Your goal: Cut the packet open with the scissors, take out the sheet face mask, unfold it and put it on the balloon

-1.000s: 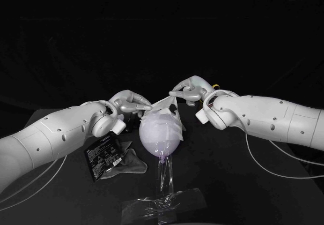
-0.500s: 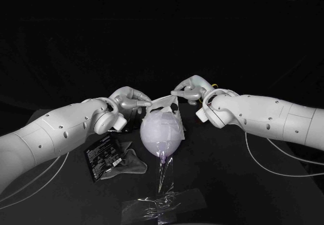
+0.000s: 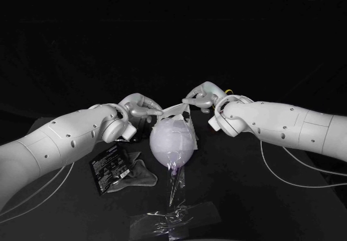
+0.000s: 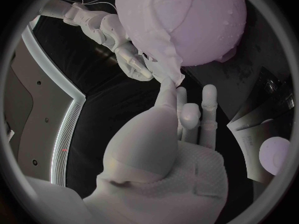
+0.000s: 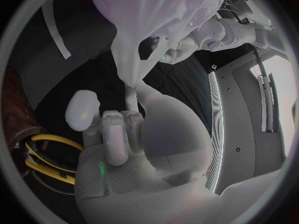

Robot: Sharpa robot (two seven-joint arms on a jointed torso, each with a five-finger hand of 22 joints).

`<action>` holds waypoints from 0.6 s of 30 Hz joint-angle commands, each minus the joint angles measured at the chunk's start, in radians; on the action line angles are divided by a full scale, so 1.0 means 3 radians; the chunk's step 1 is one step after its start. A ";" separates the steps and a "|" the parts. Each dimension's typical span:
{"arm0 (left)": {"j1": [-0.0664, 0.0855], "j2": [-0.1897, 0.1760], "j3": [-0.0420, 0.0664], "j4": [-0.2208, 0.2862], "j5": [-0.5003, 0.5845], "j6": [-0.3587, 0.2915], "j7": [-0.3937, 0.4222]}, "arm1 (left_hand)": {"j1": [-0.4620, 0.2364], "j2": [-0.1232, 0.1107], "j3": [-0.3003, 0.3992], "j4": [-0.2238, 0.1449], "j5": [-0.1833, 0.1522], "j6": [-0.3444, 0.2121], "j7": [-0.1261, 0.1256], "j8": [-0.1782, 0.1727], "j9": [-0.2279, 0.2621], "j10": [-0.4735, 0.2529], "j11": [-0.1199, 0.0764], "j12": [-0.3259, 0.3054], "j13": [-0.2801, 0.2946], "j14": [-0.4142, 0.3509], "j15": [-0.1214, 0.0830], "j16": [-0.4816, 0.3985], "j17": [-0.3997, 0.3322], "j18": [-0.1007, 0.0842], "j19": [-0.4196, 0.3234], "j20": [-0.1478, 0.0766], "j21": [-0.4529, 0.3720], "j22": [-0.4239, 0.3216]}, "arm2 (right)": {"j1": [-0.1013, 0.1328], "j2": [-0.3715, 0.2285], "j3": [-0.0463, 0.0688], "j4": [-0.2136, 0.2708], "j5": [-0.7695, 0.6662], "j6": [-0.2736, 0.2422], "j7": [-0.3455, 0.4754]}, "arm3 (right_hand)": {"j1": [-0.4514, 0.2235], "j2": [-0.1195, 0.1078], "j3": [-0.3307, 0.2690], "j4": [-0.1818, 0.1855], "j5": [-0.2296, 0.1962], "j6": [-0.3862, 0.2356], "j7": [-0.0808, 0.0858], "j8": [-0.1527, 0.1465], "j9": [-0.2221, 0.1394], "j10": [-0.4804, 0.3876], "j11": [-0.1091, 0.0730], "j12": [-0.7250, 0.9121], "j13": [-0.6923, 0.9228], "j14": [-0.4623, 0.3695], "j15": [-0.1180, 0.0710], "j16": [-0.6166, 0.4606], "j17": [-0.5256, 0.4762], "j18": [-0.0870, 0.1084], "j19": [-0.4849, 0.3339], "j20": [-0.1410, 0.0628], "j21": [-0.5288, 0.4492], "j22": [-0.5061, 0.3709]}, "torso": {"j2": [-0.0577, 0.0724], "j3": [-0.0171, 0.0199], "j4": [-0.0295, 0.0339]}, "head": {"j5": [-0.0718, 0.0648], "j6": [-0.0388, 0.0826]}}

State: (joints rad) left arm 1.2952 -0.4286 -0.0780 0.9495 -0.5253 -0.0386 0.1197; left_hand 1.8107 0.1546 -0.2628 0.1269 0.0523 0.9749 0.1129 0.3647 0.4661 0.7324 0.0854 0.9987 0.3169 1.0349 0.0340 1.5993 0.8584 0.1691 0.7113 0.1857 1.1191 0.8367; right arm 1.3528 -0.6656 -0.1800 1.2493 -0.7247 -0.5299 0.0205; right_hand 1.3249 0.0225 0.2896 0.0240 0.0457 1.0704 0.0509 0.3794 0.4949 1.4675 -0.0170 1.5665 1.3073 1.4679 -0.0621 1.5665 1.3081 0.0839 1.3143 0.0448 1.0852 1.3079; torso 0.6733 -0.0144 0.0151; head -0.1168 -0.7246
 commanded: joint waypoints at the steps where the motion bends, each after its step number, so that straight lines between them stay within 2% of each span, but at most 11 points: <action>1: 0.0010 0.0022 0.0004 -0.0020 -0.0210 -0.0113 -0.0094 | 0.0011 0.0416 0.0036 -0.0002 -0.0009 -0.0031 0.0012 0.0013 0.0017 -0.0012 -0.0029 0.0029 0.0004 0.0053 -0.0002 0.0029 0.0041 0.0049 0.0006 -0.0020 0.0029 0.0012 | 0.0002 0.0007 -0.0001 -0.0014 -0.0129 -0.0039 -0.0130 | 0.0020 -0.0011 0.0024 -0.0002 0.0010 -0.0010 -0.0027 0.0184 0.0398 0.0344 -0.0018 0.0014 0.0878 0.0343 -0.0024 0.0014 0.0876 0.0052 0.0005 0.0004 -0.0017 0.0403 | 0.0000 -0.0001 -0.0001 | -0.0004 0.0001; 7: 0.0011 0.0041 0.0004 -0.0056 -0.0327 -0.0230 -0.0079 | 0.0016 0.0415 0.0054 -0.0002 -0.0009 -0.0041 0.0017 0.0017 0.0040 -0.0021 -0.0030 0.0037 0.0006 0.0101 -0.0004 0.0034 0.0087 0.0049 0.0016 -0.0027 0.0045 0.0021 | -0.0004 0.0025 -0.0006 -0.0027 -0.0166 -0.0118 -0.0143 | 0.0019 -0.0012 0.0024 -0.0001 0.0011 -0.0011 -0.0027 0.0185 0.0399 0.0344 -0.0018 0.0014 0.0878 0.0343 -0.0025 0.0014 0.0876 0.0052 0.0005 0.0004 -0.0018 0.0403 | 0.0001 0.0000 0.0000 | -0.0007 0.0004; 12: 0.0027 0.0007 0.0005 0.0003 -0.0353 -0.0218 -0.0060 | 0.0016 0.0414 0.0061 0.0001 -0.0010 -0.0045 0.0019 0.0019 0.0052 -0.0024 -0.0030 0.0042 0.0007 0.0115 -0.0005 0.0038 0.0095 0.0049 0.0021 -0.0031 0.0053 0.0025 | -0.0008 -0.0008 -0.0008 0.0043 -0.0133 -0.0298 0.0007 | 0.0015 -0.0018 0.0027 -0.0003 0.0010 -0.0013 -0.0030 0.0195 0.0409 0.0344 -0.0020 0.0014 0.0878 0.0343 -0.0026 0.0014 0.0876 0.0049 0.0016 0.0003 -0.0002 0.0408 | -0.0006 0.0002 0.0001 | -0.0006 0.0007; 14: 0.0043 -0.0020 0.0006 0.0051 -0.0353 -0.0204 -0.0055 | 0.0014 0.0414 0.0064 0.0004 -0.0010 -0.0047 0.0020 0.0021 0.0058 -0.0025 -0.0030 0.0045 0.0007 0.0109 -0.0005 0.0040 0.0083 0.0049 0.0023 -0.0032 0.0056 0.0027 | -0.0009 -0.0034 -0.0008 0.0093 -0.0111 -0.0359 0.0072 | 0.0015 -0.0018 0.0027 -0.0003 0.0010 -0.0013 -0.0030 0.0195 0.0409 0.0344 -0.0020 0.0014 0.0878 0.0343 -0.0026 0.0014 0.0876 0.0049 0.0016 0.0003 -0.0002 0.0408 | -0.0009 0.0002 0.0002 | -0.0002 0.0009; 18: 0.0108 -0.0113 0.0013 0.0210 -0.0327 -0.0166 -0.0057 | 0.0012 0.0414 0.0065 0.0006 -0.0010 -0.0047 0.0020 0.0022 0.0061 -0.0025 -0.0030 0.0046 0.0008 0.0102 -0.0005 0.0041 0.0072 0.0049 0.0023 -0.0033 0.0058 0.0028 | -0.0009 -0.0117 -0.0006 0.0240 -0.0085 -0.0472 0.0178 | 0.0015 -0.0020 0.0027 -0.0004 0.0010 -0.0014 -0.0030 0.0197 0.0411 0.0344 -0.0021 0.0014 0.0878 0.0343 -0.0027 0.0014 0.0876 0.0047 0.0021 0.0002 0.0006 0.0410 | -0.0018 0.0002 0.0003 | 0.0014 0.0022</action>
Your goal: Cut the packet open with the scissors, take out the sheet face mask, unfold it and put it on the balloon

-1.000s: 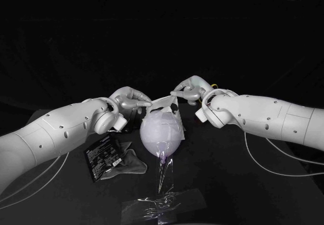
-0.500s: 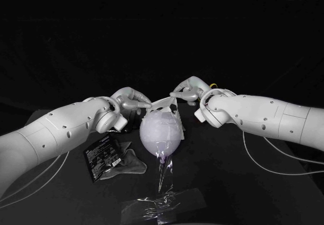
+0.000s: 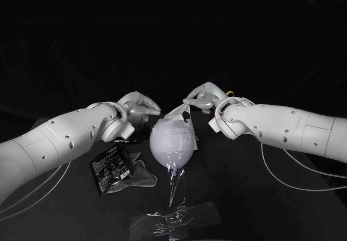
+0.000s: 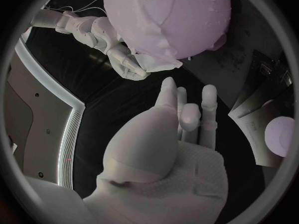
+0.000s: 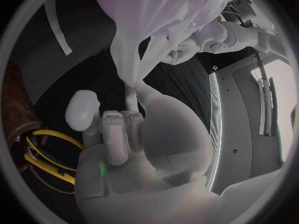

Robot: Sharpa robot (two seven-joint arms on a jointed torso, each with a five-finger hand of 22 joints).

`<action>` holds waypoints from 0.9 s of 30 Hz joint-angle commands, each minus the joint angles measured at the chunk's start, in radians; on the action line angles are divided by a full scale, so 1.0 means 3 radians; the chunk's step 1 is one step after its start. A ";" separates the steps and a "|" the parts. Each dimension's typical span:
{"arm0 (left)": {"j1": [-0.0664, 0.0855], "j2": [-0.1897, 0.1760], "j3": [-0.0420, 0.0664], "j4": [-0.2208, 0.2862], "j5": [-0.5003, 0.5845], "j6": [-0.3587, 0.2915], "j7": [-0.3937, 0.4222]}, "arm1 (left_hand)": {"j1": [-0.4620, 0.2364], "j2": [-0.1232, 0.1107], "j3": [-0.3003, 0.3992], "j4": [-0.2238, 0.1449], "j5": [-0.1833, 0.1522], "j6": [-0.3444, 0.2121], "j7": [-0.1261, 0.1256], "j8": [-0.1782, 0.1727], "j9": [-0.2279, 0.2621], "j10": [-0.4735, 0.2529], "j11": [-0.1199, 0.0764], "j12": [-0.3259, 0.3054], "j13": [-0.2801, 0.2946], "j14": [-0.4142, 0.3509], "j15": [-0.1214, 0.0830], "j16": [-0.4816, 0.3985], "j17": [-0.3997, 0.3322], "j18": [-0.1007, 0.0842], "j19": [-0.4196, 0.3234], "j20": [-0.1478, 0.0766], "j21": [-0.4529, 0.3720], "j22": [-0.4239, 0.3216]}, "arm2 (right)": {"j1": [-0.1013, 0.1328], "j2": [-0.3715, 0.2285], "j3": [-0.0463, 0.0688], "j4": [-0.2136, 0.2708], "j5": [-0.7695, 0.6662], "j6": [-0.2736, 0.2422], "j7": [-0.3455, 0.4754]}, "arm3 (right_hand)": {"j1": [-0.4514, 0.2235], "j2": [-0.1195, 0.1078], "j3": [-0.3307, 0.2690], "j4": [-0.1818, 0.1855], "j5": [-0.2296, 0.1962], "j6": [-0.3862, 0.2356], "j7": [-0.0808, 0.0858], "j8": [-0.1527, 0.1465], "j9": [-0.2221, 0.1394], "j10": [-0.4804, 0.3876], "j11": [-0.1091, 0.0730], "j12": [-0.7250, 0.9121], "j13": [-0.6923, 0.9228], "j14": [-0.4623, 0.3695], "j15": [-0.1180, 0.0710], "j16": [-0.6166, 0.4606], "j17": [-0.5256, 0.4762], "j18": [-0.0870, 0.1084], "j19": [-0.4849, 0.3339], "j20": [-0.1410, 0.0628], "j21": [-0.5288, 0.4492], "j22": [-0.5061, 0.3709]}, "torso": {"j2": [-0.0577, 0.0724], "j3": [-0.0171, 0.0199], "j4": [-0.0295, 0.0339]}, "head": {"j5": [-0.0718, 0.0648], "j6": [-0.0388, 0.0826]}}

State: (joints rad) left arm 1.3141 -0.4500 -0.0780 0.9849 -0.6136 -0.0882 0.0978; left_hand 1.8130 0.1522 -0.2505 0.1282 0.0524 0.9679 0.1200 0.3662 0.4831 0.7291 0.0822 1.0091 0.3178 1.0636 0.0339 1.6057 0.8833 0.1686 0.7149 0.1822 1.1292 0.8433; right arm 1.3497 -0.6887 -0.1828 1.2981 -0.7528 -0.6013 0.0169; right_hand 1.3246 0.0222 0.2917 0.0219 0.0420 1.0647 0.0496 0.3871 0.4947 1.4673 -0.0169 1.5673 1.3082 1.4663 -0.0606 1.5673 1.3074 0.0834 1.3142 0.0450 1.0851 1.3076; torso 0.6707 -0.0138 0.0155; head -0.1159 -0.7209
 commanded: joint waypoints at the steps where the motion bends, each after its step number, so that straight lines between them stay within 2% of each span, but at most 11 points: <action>1: 0.0063 -0.0067 0.0015 0.0133 -0.0028 0.0010 0.0014 | 0.0004 0.0422 0.0024 0.0001 -0.0010 -0.0024 -0.0004 0.0017 0.0005 -0.0014 -0.0019 0.0012 0.0005 0.0007 -0.0005 0.0020 -0.0011 0.0051 0.0011 -0.0021 0.0024 0.0006 | 0.0001 -0.0061 0.0004 0.0111 0.0012 -0.0255 0.0207 | 0.0016 -0.0019 0.0021 0.0003 0.0023 0.0004 -0.0026 0.0172 0.0412 0.0345 -0.0022 0.0012 0.0875 0.0348 -0.0032 0.0012 0.0878 0.0049 0.0022 0.0002 0.0006 0.0411 | -0.0015 0.0001 0.0002 | 0.0015 0.0011; 7: 0.0187 -0.0257 0.0020 0.0426 -0.0010 0.0113 -0.0045 | 0.0003 0.0421 0.0026 0.0002 -0.0010 -0.0023 -0.0004 0.0018 0.0009 -0.0014 -0.0020 0.0013 0.0005 -0.0021 -0.0005 0.0022 -0.0051 0.0050 0.0011 -0.0022 0.0025 0.0007 | 0.0002 -0.0209 0.0007 0.0351 0.0032 -0.0355 0.0291 | 0.0017 -0.0021 0.0022 0.0001 0.0023 0.0002 -0.0027 0.0175 0.0415 0.0345 -0.0023 0.0012 0.0875 0.0348 -0.0033 0.0012 0.0878 0.0048 0.0025 0.0001 0.0011 0.0412 | -0.0047 0.0003 0.0008 | 0.0026 0.0024; 14: 0.0235 -0.0323 0.0016 0.0519 0.0030 0.0093 -0.0142 | 0.0000 0.0417 0.0026 0.0006 -0.0009 -0.0025 -0.0004 0.0019 0.0015 -0.0014 -0.0020 0.0016 0.0005 -0.0027 -0.0004 0.0021 -0.0060 0.0050 0.0009 -0.0023 0.0026 0.0008 | 0.0002 -0.0260 0.0009 0.0462 0.0035 -0.0367 0.0312 | 0.0017 -0.0024 0.0023 0.0000 0.0023 0.0001 -0.0028 0.0177 0.0417 0.0345 -0.0023 0.0012 0.0875 0.0348 -0.0034 0.0012 0.0878 0.0047 0.0028 0.0001 0.0015 0.0413 | -0.0064 0.0008 0.0014 | 0.0018 0.0025; 17: 0.0240 -0.0305 0.0011 0.0496 0.0062 0.0045 -0.0174 | -0.0090 0.0349 -0.0044 0.0090 -0.0011 -0.0260 0.0065 -0.0135 -0.0036 -0.0081 0.0019 -0.0092 -0.0054 -0.0210 0.0023 0.0002 -0.0318 0.0046 -0.0007 -0.0026 0.0011 0.0002 | 0.0002 -0.0264 0.0009 0.0494 0.0035 -0.0365 0.0316 | 0.0017 -0.0024 0.0023 0.0000 0.0023 0.0001 -0.0028 0.0177 0.0417 0.0345 -0.0023 0.0012 0.0875 0.0348 -0.0034 0.0012 0.0878 0.0047 0.0028 0.0001 0.0015 0.0413 | -0.0058 0.0010 0.0017 | 0.0022 0.0023; 18: 0.0239 -0.0295 0.0009 0.0482 0.0070 0.0032 -0.0181 | -0.0162 0.0286 -0.0111 0.0143 0.0048 -0.0357 0.0096 -0.0203 -0.0067 -0.0107 0.0049 -0.0132 -0.0075 -0.0276 0.0040 -0.0006 -0.0410 0.0045 -0.0013 -0.0024 0.0000 -0.0004 | 0.0002 -0.0265 0.0009 0.0503 0.0035 -0.0365 0.0317 | 0.0017 -0.0024 0.0023 0.0000 0.0023 0.0001 -0.0028 0.0177 0.0417 0.0345 -0.0023 0.0012 0.0875 0.0348 -0.0034 0.0012 0.0878 0.0047 0.0028 0.0001 0.0015 0.0413 | -0.0056 0.0009 0.0017 | 0.0023 0.0021; 19: 0.0237 -0.0281 0.0005 0.0466 0.0076 0.0022 -0.0187 | -0.0188 0.0272 -0.0149 0.0191 -0.0014 -0.0435 0.0106 -0.0280 -0.0110 -0.0108 0.0074 -0.0187 -0.0111 -0.0350 0.0080 -0.0033 -0.0510 0.0043 -0.0028 -0.0021 -0.0027 -0.0018 | 0.0003 -0.0266 0.0009 0.0511 0.0036 -0.0364 0.0317 | 0.0017 -0.0024 0.0023 0.0000 0.0023 0.0001 -0.0028 0.0177 0.0417 0.0345 -0.0023 0.0012 0.0875 0.0348 -0.0034 0.0012 0.0878 0.0047 0.0028 0.0001 0.0015 0.0413 | -0.0051 0.0008 0.0016 | 0.0026 0.0024; 20: 0.0233 -0.0266 0.0001 0.0447 0.0081 0.0014 -0.0193 | -0.0188 0.0272 -0.0149 0.0191 -0.0014 -0.0435 0.0106 -0.0280 -0.0110 -0.0108 0.0074 -0.0187 -0.0111 -0.0350 0.0080 -0.0033 -0.0510 0.0043 -0.0028 -0.0021 -0.0027 -0.0018 | 0.0003 -0.0267 0.0009 0.0518 0.0036 -0.0365 0.0317 | 0.0016 -0.0025 0.0025 -0.0001 0.0023 -0.0001 -0.0029 0.0179 0.0419 0.0345 -0.0024 0.0012 0.0875 0.0348 -0.0034 0.0012 0.0878 0.0048 0.0026 0.0000 0.0008 0.0411 | -0.0048 0.0008 0.0016 | 0.0028 0.0025; 21: 0.0226 -0.0245 -0.0003 0.0421 0.0086 0.0011 -0.0202 | -0.0237 0.0222 -0.0203 0.0230 -0.0014 -0.0463 0.0133 -0.0312 -0.0128 -0.0130 0.0101 -0.0224 -0.0131 -0.0521 0.0095 -0.0049 -0.0735 0.0041 -0.0038 -0.0017 -0.0045 -0.0028 | 0.0003 -0.0267 0.0009 0.0526 0.0036 -0.0364 0.0317 | 0.0016 -0.0025 0.0025 -0.0001 0.0023 -0.0001 -0.0029 0.0179 0.0419 0.0345 -0.0024 0.0012 0.0875 0.0348 -0.0034 0.0012 0.0878 0.0048 0.0026 0.0000 0.0008 0.0411 | -0.0049 0.0008 0.0012 | 0.0031 0.0021; 22: 0.0219 -0.0226 -0.0008 0.0396 0.0089 0.0017 -0.0208 | -0.0292 0.0156 -0.0295 0.0302 -0.0021 -0.0510 0.0152 -0.0380 -0.0170 -0.0199 0.0162 -0.0353 -0.0204 -0.0903 0.0165 -0.0163 -0.1187 0.0029 -0.0092 0.0005 -0.0136 -0.0077 | 0.0003 -0.0267 0.0009 0.0531 0.0036 -0.0364 0.0317 | 0.0016 -0.0025 0.0025 -0.0001 0.0023 -0.0001 -0.0029 0.0179 0.0419 0.0345 -0.0024 0.0012 0.0875 0.0348 -0.0034 0.0012 0.0878 0.0048 0.0026 0.0000 0.0008 0.0411 | -0.0046 0.0008 0.0011 | 0.0032 0.0020; 23: 0.0209 -0.0200 -0.0014 0.0362 0.0091 0.0030 -0.0218 | -0.0326 0.0104 -0.0358 0.0340 -0.0012 -0.0519 0.0172 -0.0410 -0.0192 -0.0219 0.0203 -0.0420 -0.0245 -0.1016 0.0194 -0.0229 -0.1312 0.0023 -0.0120 0.0025 -0.0195 -0.0110 | 0.0004 -0.0265 0.0009 0.0536 0.0037 -0.0363 0.0317 | 0.0016 -0.0025 0.0025 -0.0001 0.0023 -0.0001 -0.0029 0.0179 0.0420 0.0345 -0.0024 0.0012 0.0875 0.0348 -0.0034 0.0012 0.0878 0.0048 0.0026 0.0000 0.0008 0.0411 | -0.0046 0.0008 0.0011 | 0.0033 0.0018; 27: 0.0151 -0.0084 -0.0042 0.0205 0.0090 0.0133 -0.0235 | -0.0363 0.0034 -0.0440 0.0377 -0.0014 -0.0520 0.0180 -0.0446 -0.0221 -0.0245 0.0239 -0.0514 -0.0305 -0.1060 0.0229 -0.0294 -0.1356 0.0021 -0.0141 0.0058 -0.0275 -0.0160 | 0.0005 -0.0254 0.0009 0.0550 0.0038 -0.0360 0.0316 | 0.0016 -0.0025 0.0025 -0.0001 0.0023 -0.0001 -0.0029 0.0179 0.0420 0.0345 -0.0024 0.0012 0.0875 0.0348 -0.0034 0.0012 0.0878 0.0048 0.0026 0.0000 0.0008 0.0411 | -0.0043 0.0006 0.0006 | 0.0041 0.0012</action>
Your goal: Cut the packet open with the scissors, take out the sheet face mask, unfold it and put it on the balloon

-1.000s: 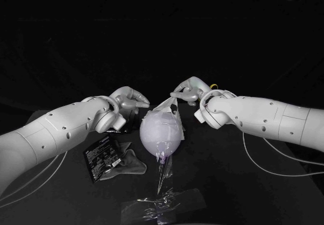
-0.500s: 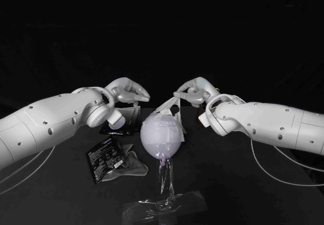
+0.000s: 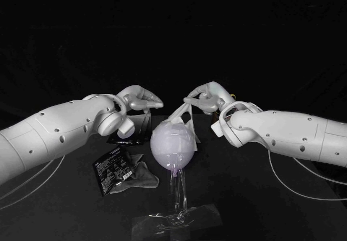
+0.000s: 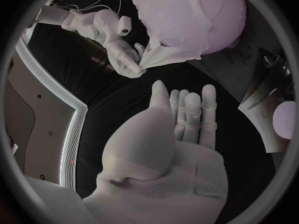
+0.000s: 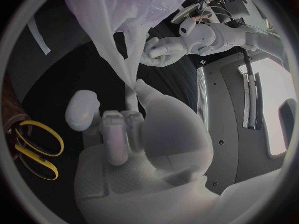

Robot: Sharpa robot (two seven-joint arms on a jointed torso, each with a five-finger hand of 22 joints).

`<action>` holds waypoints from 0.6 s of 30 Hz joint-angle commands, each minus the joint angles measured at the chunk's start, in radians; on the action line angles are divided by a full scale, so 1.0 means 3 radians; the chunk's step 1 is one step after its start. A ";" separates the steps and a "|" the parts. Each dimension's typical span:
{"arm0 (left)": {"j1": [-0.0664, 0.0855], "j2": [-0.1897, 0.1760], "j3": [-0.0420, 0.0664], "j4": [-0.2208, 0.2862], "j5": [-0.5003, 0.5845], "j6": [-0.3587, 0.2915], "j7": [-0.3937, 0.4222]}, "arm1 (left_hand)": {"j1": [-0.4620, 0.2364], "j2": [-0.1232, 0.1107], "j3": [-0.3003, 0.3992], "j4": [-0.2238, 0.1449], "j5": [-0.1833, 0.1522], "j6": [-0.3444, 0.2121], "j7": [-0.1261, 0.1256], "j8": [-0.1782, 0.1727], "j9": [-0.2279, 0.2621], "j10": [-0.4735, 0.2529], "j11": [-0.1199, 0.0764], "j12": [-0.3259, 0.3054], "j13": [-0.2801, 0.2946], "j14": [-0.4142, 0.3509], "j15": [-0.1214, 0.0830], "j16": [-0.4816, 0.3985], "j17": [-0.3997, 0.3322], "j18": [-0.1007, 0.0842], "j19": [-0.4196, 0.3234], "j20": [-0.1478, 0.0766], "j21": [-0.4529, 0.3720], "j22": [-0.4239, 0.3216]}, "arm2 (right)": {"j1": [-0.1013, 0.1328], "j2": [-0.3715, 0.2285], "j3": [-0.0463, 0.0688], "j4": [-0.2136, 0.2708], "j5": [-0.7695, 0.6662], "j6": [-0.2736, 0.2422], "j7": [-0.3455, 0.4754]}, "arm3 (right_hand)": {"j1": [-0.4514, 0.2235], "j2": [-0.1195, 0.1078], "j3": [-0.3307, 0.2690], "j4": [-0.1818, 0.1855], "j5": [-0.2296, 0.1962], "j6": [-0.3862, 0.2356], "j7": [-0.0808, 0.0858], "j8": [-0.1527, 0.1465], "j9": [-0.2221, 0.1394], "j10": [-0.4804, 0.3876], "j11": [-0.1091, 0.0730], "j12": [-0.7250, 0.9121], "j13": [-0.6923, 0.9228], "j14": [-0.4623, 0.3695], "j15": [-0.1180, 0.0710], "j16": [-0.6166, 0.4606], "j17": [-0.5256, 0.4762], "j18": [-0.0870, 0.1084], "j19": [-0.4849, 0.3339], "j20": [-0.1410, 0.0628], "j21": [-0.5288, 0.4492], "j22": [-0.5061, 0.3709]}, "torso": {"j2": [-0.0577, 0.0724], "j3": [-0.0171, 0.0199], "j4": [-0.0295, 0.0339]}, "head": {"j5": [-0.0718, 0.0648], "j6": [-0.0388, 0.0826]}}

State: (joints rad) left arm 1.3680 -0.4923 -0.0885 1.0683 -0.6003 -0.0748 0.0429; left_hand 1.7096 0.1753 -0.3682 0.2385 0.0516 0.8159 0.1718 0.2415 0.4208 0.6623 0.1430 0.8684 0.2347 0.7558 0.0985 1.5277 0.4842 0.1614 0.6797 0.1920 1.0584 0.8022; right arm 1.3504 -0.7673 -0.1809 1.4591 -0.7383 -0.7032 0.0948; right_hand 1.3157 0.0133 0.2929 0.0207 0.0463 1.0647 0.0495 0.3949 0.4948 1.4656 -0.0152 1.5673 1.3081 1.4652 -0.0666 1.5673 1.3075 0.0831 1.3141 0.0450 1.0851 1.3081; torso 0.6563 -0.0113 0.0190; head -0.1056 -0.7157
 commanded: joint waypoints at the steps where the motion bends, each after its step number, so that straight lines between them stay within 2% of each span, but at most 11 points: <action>1: -0.0038 0.0075 -0.0009 -0.0098 0.0046 0.0104 -0.0051 | -0.0020 -0.0053 -0.0062 0.0013 -0.0010 -0.0010 0.0007 -0.0038 -0.0020 -0.0020 0.0043 -0.0064 -0.0043 -0.0043 0.0022 -0.0047 -0.0036 0.0046 -0.0027 0.0035 -0.0060 -0.0036 | 0.0003 0.0010 0.0002 0.0015 -0.0010 -0.0020 0.0057 | 0.0046 0.0004 0.0021 0.0003 0.0009 -0.0001 -0.0028 0.0153 0.0419 0.0351 -0.0030 0.0012 0.0876 0.0352 -0.0014 0.0011 0.0878 0.0049 0.0026 0.0000 0.0008 0.0410 | 0.0007 -0.0004 -0.0006 | 0.0011 -0.0004; 6: -0.0106 0.0192 -0.0019 -0.0274 0.0045 0.0244 -0.0017 | -0.0067 -0.0107 -0.0136 0.0038 -0.0010 -0.0019 -0.0008 -0.0084 -0.0053 -0.0062 0.0087 -0.0155 -0.0106 -0.0086 0.0063 -0.0078 -0.0075 0.0052 -0.0032 0.0080 -0.0151 -0.0095 | 0.0005 0.0017 0.0003 0.0027 -0.0009 -0.0019 0.0057 | 0.0046 0.0004 0.0021 0.0003 0.0009 -0.0001 -0.0028 0.0153 0.0419 0.0351 -0.0030 0.0012 0.0876 0.0352 -0.0014 0.0011 0.0878 0.0049 0.0026 0.0000 0.0008 0.0410 | 0.0005 -0.0002 -0.0007 | 0.0015 -0.0013; 9: -0.0124 0.0228 -0.0021 -0.0330 0.0045 0.0370 -0.0011 | -0.0113 -0.0132 -0.0174 0.0056 -0.0011 -0.0024 -0.0064 -0.0106 -0.0068 -0.0106 0.0117 -0.0200 -0.0139 -0.0127 0.0092 -0.0083 -0.0092 0.0053 -0.0036 0.0106 -0.0196 -0.0124 | 0.0006 0.0017 0.0003 0.0034 -0.0009 -0.0021 0.0057 | 0.0046 0.0004 0.0021 0.0003 0.0009 -0.0001 -0.0028 0.0153 0.0419 0.0351 -0.0030 0.0012 0.0876 0.0352 -0.0014 0.0011 0.0878 0.0049 0.0026 0.0000 0.0008 0.0410 | 0.0004 -0.0002 -0.0009 | 0.0015 -0.0020; 15: -0.0144 0.0289 -0.0022 -0.0428 0.0040 0.0611 -0.0004 | -0.0170 -0.0172 -0.0220 0.0071 -0.0011 0.0024 -0.0091 -0.0103 -0.0076 -0.0212 0.0142 -0.0262 -0.0178 -0.0220 0.0122 -0.0087 -0.0108 0.0051 -0.0062 0.0139 -0.0260 -0.0160 | 0.0008 0.0019 0.0003 0.0043 -0.0010 -0.0026 0.0059 | 0.0046 0.0004 0.0021 0.0003 0.0009 -0.0001 -0.0028 0.0153 0.0419 0.0351 -0.0030 0.0012 0.0876 0.0352 -0.0014 0.0011 0.0878 0.0049 0.0026 0.0000 0.0008 0.0410 | -0.0004 0.0002 -0.0002 | 0.0015 -0.0023; 16: -0.0147 0.0300 -0.0022 -0.0448 0.0047 0.0645 0.0000 | -0.0180 -0.0169 -0.0225 0.0073 -0.0011 0.0001 -0.0127 -0.0124 -0.0089 -0.0266 0.0153 -0.0284 -0.0191 -0.0258 0.0133 -0.0085 -0.0112 0.0050 -0.0077 0.0149 -0.0283 -0.0171 | 0.0008 0.0019 0.0003 0.0045 -0.0010 -0.0027 0.0059 | 0.0046 0.0004 0.0021 0.0003 0.0009 -0.0001 -0.0028 0.0153 0.0419 0.0351 -0.0030 0.0012 0.0876 0.0352 -0.0014 0.0011 0.0878 0.0049 0.0026 0.0000 0.0008 0.0410 | -0.0005 0.0002 -0.0003 | 0.0016 -0.0022; 18: -0.0152 0.0317 -0.0022 -0.0478 0.0067 0.0702 0.0005 | -0.0204 -0.0171 -0.0237 0.0083 -0.0011 -0.0019 -0.0139 -0.0145 -0.0102 -0.0312 0.0165 -0.0295 -0.0200 -0.0298 0.0145 -0.0075 -0.0116 0.0050 -0.0090 0.0161 -0.0308 -0.0184 | 0.0008 0.0017 0.0003 0.0051 -0.0010 -0.0029 0.0060 | 0.0045 0.0004 0.0023 0.0003 0.0009 -0.0003 -0.0029 0.0156 0.0422 0.0351 -0.0030 0.0012 0.0876 0.0352 -0.0015 0.0011 0.0878 0.0048 0.0030 -0.0001 0.0014 0.0412 | -0.0005 0.0001 -0.0005 | 0.0015 -0.0023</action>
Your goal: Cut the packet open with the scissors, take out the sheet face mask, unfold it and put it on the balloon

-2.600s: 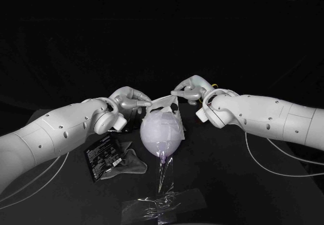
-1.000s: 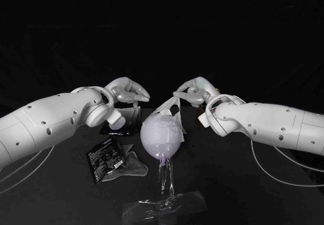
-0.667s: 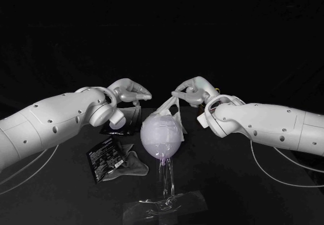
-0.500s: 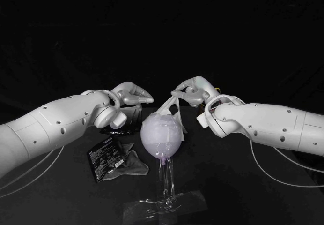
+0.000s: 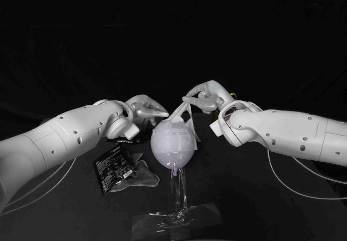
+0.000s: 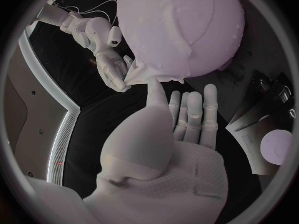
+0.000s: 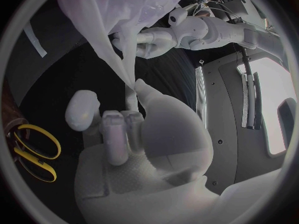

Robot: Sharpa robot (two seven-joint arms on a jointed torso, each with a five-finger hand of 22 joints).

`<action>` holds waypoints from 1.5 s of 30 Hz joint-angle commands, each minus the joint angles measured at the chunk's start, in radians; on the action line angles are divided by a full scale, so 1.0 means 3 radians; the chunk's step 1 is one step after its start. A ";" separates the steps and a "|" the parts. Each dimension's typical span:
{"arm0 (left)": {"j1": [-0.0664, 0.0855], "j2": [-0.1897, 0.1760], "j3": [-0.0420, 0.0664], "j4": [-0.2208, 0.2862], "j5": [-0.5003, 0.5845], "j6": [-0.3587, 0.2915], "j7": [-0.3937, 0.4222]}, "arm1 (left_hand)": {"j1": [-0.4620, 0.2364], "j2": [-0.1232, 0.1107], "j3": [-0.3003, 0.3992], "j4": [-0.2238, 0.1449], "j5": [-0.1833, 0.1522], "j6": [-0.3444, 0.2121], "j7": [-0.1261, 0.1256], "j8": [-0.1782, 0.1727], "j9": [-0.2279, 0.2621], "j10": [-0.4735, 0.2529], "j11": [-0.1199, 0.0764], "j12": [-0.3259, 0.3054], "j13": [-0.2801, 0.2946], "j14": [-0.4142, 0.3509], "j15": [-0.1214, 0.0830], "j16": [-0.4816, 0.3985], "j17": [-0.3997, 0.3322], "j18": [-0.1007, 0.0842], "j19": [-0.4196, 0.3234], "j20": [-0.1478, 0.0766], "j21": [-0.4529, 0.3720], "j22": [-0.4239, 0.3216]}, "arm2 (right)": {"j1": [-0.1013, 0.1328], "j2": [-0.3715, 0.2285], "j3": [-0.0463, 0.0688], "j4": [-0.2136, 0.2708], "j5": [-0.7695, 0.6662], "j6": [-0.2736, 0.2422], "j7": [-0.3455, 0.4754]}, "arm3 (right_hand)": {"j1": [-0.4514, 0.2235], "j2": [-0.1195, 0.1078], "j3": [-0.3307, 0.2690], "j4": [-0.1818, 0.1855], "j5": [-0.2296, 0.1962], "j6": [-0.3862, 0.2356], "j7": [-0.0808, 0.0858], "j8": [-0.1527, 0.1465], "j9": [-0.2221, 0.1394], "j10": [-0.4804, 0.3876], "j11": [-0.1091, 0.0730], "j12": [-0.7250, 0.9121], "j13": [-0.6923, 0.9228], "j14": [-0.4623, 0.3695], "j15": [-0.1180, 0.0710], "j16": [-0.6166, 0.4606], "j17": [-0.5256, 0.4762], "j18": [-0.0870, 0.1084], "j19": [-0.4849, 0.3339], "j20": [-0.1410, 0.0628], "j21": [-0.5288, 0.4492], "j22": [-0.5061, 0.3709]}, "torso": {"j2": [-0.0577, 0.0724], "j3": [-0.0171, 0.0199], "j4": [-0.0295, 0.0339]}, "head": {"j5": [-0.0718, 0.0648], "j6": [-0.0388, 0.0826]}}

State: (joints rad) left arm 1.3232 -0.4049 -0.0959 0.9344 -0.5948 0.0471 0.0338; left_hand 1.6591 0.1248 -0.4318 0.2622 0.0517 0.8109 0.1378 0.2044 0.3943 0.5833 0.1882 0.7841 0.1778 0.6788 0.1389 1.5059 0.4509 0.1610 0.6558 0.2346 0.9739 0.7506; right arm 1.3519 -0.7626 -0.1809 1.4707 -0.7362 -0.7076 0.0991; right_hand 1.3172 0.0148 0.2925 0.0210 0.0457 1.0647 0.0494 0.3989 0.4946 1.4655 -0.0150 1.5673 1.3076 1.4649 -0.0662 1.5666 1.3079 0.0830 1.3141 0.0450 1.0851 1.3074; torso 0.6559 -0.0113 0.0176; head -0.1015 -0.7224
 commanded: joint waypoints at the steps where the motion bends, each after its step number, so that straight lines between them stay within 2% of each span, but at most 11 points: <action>1: -0.0005 0.0033 0.0003 -0.0045 0.0061 0.0325 0.0038 | -0.0050 0.0000 -0.0032 0.0011 -0.0012 -0.0004 -0.0035 -0.0026 -0.0019 -0.0070 0.0021 -0.0017 -0.0014 -0.0061 0.0017 0.0005 -0.0007 0.0052 -0.0017 0.0025 -0.0038 -0.0018 | 0.0004 0.0000 0.0003 0.0016 -0.0017 -0.0015 0.0046 | 0.0040 -0.0001 0.0024 0.0001 0.0011 -0.0003 -0.0029 0.0143 0.0423 0.0351 -0.0031 0.0012 0.0877 0.0353 -0.0016 0.0014 0.0876 0.0048 0.0032 -0.0001 0.0017 0.0415 | -0.0004 0.0000 -0.0002 | 0.0001 0.0000; 9: -0.0014 0.0100 0.0009 -0.0147 0.0179 0.0523 0.0054 | -0.0141 0.0056 -0.0061 0.0067 -0.0012 0.0012 -0.0081 -0.0043 -0.0039 -0.0163 0.0057 -0.0008 -0.0023 -0.0141 0.0054 0.0058 -0.0012 0.0052 -0.0041 0.0057 -0.0086 -0.0040 | 0.0005 -0.0020 0.0004 0.0067 -0.0018 -0.0023 0.0047 | 0.0040 -0.0001 0.0026 0.0001 0.0011 -0.0004 -0.0029 0.0144 0.0424 0.0351 -0.0031 0.0012 0.0877 0.0353 -0.0017 0.0014 0.0876 0.0047 0.0034 -0.0001 0.0020 0.0416 | 0.0001 -0.0001 0.0002 | -0.0004 0.0007; 11: -0.0015 0.0119 0.0010 -0.0173 0.0191 0.0546 0.0055 | -0.0151 0.0097 -0.0054 0.0074 -0.0012 0.0008 -0.0086 -0.0051 -0.0045 -0.0179 0.0065 -0.0001 -0.0023 -0.0152 0.0061 0.0075 -0.0012 0.0053 -0.0043 0.0064 -0.0093 -0.0043 | 0.0005 -0.0028 0.0005 0.0087 -0.0018 -0.0027 0.0049 | 0.0040 -0.0001 0.0026 0.0001 0.0011 -0.0004 -0.0029 0.0144 0.0424 0.0351 -0.0031 0.0012 0.0877 0.0353 -0.0017 0.0014 0.0876 0.0047 0.0034 -0.0001 0.0020 0.0416 | 0.0001 -0.0002 0.0001 | -0.0004 0.0005; 15: -0.0015 0.0150 0.0011 -0.0215 0.0206 0.0569 0.0059 | -0.0150 0.0129 -0.0049 0.0073 -0.0013 0.0003 -0.0084 -0.0059 -0.0052 -0.0191 0.0071 0.0007 -0.0022 -0.0161 0.0067 0.0090 -0.0013 0.0055 -0.0043 0.0069 -0.0097 -0.0045 | 0.0006 -0.0046 0.0007 0.0123 -0.0019 -0.0032 0.0051 | 0.0040 -0.0001 0.0027 0.0000 0.0010 -0.0004 -0.0029 0.0145 0.0425 0.0351 -0.0031 0.0012 0.0877 0.0353 -0.0017 0.0014 0.0876 0.0047 0.0035 -0.0001 0.0023 0.0417 | -0.0001 -0.0002 0.0000 | -0.0004 0.0010; 16: -0.0016 0.0157 0.0012 -0.0226 0.0210 0.0573 0.0061 | -0.0142 0.0167 -0.0038 0.0071 -0.0012 -0.0007 -0.0084 -0.0069 -0.0059 -0.0200 0.0075 0.0014 -0.0022 -0.0168 0.0071 0.0102 -0.0015 0.0056 -0.0042 0.0074 -0.0100 -0.0046 | 0.0006 -0.0053 0.0008 0.0138 -0.0020 -0.0033 0.0052 | 0.0040 -0.0001 0.0027 0.0000 0.0010 -0.0004 -0.0029 0.0145 0.0425 0.0351 -0.0031 0.0012 0.0877 0.0353 -0.0017 0.0014 0.0876 0.0047 0.0035 -0.0001 0.0023 0.0417 | -0.0002 -0.0002 0.0001 | -0.0004 0.0012; 26: -0.0019 0.0204 0.0013 -0.0317 0.0269 0.0678 0.0062 | -0.0053 0.0230 -0.0017 0.0028 -0.0013 -0.0009 -0.0082 -0.0087 -0.0081 -0.0222 0.0083 0.0046 -0.0019 -0.0190 0.0081 0.0144 -0.0025 0.0060 -0.0040 0.0088 -0.0109 -0.0049 | 0.0009 -0.0099 0.0012 0.0234 -0.0025 -0.0042 0.0053 | 0.0041 -0.0002 0.0030 -0.0001 0.0011 -0.0007 -0.0030 0.0148 0.0428 0.0351 -0.0032 0.0012 0.0877 0.0353 -0.0018 0.0014 0.0876 0.0047 0.0036 -0.0002 0.0021 0.0416 | -0.0001 -0.0001 0.0002 | -0.0006 0.0021; 38: -0.0023 0.0231 0.0015 -0.0381 0.0371 0.0827 0.0082 | 0.0207 0.0402 0.0073 -0.0100 -0.0014 0.0242 -0.0119 0.0012 -0.0073 -0.0289 0.0079 0.0075 -0.0025 -0.0235 0.0077 0.0208 -0.0049 0.0062 -0.0068 0.0095 -0.0130 -0.0049 | 0.0012 -0.0112 0.0015 0.0271 -0.0027 -0.0057 0.0062 | 0.0041 -0.0001 0.0032 -0.0002 0.0010 -0.0008 -0.0030 0.0150 0.0431 0.0351 -0.0033 0.0012 0.0877 0.0353 -0.0018 0.0014 0.0876 0.0047 0.0037 -0.0003 0.0021 0.0416 | -0.0001 -0.0003 0.0003 | -0.0011 0.0023; 42: -0.0024 0.0228 0.0015 -0.0396 0.0428 0.0792 0.0112 | 0.0330 0.0484 0.0144 -0.0185 -0.0013 0.0477 -0.0114 0.0137 -0.0021 -0.0251 0.0055 0.0113 -0.0017 -0.0235 0.0063 0.0235 -0.0056 0.0066 -0.0067 0.0090 -0.0120 -0.0040 | 0.0013 -0.0114 0.0015 0.0258 -0.0028 -0.0058 0.0060 | 0.0041 -0.0001 0.0032 -0.0002 0.0010 -0.0008 -0.0030 0.0150 0.0431 0.0351 -0.0033 0.0012 0.0877 0.0353 -0.0018 0.0014 0.0876 0.0047 0.0037 -0.0003 0.0021 0.0416 | -0.0002 -0.0003 0.0004 | -0.0013 0.0025; 44: -0.0025 0.0223 0.0015 -0.0400 0.0449 0.0758 0.0131 | 0.0431 0.0524 0.0219 -0.0273 -0.0012 0.0653 -0.0164 0.0257 0.0046 -0.0160 0.0040 0.0155 -0.0008 -0.0208 0.0046 0.0271 -0.0056 0.0071 -0.0051 0.0080 -0.0094 -0.0023 | 0.0014 -0.0115 0.0016 0.0249 -0.0028 -0.0058 0.0060 | 0.0041 -0.0001 0.0032 -0.0002 0.0010 -0.0008 -0.0030 0.0150 0.0431 0.0351 -0.0033 0.0012 0.0877 0.0353 -0.0018 0.0014 0.0876 0.0047 0.0037 -0.0003 0.0021 0.0416 | -0.0002 -0.0003 0.0004 | -0.0013 0.0025; 45: -0.0025 0.0221 0.0016 -0.0403 0.0459 0.0740 0.0141 | 0.0435 0.0526 0.0229 -0.0285 -0.0012 0.0664 -0.0165 0.0277 0.0065 -0.0134 0.0036 0.0159 -0.0011 -0.0198 0.0041 0.0281 -0.0058 0.0071 -0.0046 0.0076 -0.0083 -0.0016 | 0.0014 -0.0115 0.0016 0.0244 -0.0029 -0.0059 0.0059 | 0.0041 -0.0001 0.0032 -0.0002 0.0010 -0.0008 -0.0030 0.0150 0.0431 0.0351 -0.0033 0.0012 0.0877 0.0353 -0.0018 0.0014 0.0876 0.0047 0.0037 -0.0003 0.0021 0.0416 | -0.0002 -0.0003 0.0004 | -0.0013 0.0025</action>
State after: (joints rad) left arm 1.3163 -0.3411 -0.0922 0.8117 -0.4911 0.2576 0.0478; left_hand 1.7869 0.1943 -0.3612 0.1800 0.0518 1.0049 0.0884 0.2869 0.4141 0.5433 0.1982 0.8287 0.1732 0.6211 0.1546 1.5880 0.4339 0.1633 0.6384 0.2590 0.9481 0.7444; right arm 1.3550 -0.7968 -0.1774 1.5454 -0.7364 -0.7219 0.1045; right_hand 1.3195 0.0171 0.2969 0.0221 0.0461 1.0613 0.0460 0.3991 0.4945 1.4692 -0.0188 1.5643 1.3078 1.4667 -0.0680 1.5673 1.3081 0.0825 1.3161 0.0431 1.0851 1.3081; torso 0.6556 -0.0123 0.0187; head -0.1054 -0.7151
